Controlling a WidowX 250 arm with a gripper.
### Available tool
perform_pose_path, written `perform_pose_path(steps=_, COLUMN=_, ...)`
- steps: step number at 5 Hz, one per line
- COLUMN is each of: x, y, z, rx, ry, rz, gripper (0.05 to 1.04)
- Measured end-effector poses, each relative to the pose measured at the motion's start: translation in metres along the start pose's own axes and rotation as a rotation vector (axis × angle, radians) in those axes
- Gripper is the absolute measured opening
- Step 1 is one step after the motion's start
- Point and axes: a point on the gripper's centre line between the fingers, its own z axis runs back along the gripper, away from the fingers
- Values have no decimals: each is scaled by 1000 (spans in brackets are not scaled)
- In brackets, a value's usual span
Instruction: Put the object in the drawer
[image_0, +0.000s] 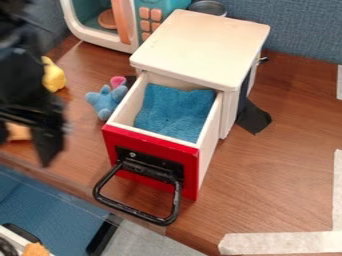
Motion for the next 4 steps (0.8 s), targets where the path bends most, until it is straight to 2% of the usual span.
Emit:
perform_pose_path(steps=1, x=8, y=29, z=-7, rx=-16, ry=29, rz=-5, gripper=1001)
perform_pose_path(steps=3, x=35, y=59, z=-32, rx=9, ry=91, rz=-234, gripper=1001)
perform_pose_path(steps=4, x=45, y=72, z=-42, rx=51, ry=60, rz=-249, gripper=1001)
